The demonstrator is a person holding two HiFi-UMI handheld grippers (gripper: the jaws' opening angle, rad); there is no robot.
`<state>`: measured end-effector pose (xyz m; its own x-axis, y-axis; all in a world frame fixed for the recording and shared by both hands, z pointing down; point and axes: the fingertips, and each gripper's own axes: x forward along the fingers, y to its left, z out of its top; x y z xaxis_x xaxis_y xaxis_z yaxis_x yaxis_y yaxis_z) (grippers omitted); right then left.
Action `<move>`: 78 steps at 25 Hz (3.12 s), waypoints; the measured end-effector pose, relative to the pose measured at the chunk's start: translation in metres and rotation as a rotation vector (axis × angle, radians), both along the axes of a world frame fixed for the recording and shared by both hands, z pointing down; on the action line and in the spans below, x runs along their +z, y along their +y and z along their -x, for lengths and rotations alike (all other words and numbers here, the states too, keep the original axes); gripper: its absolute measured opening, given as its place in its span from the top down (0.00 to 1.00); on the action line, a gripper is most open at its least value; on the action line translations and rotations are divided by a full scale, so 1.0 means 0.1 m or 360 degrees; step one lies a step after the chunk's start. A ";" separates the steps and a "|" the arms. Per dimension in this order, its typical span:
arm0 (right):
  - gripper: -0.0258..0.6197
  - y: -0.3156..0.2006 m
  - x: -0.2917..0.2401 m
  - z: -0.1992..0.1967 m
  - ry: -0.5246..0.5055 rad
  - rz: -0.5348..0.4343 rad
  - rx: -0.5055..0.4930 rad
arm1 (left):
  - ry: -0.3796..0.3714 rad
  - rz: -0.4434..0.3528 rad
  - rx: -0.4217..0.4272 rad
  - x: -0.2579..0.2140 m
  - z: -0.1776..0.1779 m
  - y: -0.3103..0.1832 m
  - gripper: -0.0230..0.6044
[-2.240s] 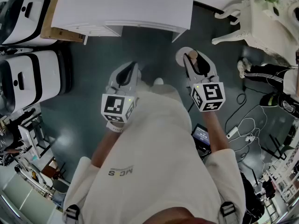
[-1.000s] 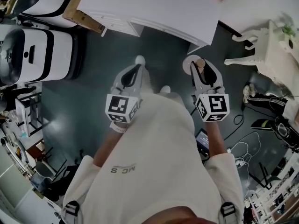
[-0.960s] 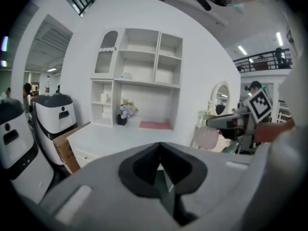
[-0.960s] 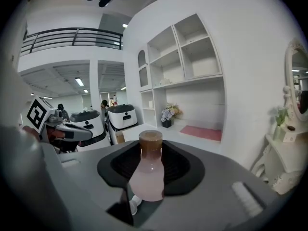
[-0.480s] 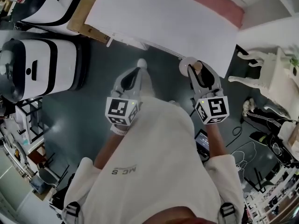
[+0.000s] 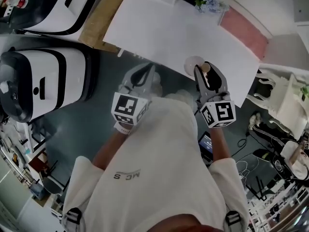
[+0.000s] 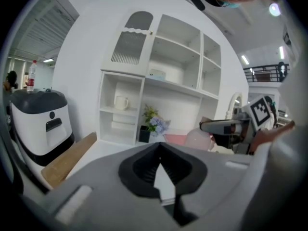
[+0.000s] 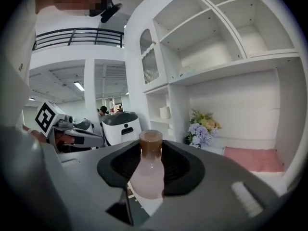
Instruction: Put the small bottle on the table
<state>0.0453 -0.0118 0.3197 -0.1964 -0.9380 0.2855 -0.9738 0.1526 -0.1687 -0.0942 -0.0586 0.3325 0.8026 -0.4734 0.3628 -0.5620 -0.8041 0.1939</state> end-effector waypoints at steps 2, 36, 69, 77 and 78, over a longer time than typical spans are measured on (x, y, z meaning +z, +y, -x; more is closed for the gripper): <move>0.75 -0.25 0.00 0.08 -0.0010 0.0008 -0.0010 | 0.0010 0.0008 -0.0015 0.01 0.04 -0.19 0.96; 0.75 -1.72 1.26 -0.14 0.0003 0.0080 -0.0153 | -0.0073 0.0091 -0.0174 0.87 -0.27 -0.93 0.96; 0.75 -2.68 2.56 0.57 0.0119 0.0167 -0.0544 | -0.0121 0.0213 -0.0374 1.53 -0.21 -1.51 0.96; 0.75 -2.64 2.68 0.66 0.0237 0.0162 -0.0580 | -0.0110 0.0259 -0.0351 1.62 -0.25 -1.49 0.96; 0.75 -2.64 2.69 0.67 0.0247 0.0156 -0.0579 | -0.0104 0.0267 -0.0350 1.62 -0.26 -1.48 0.96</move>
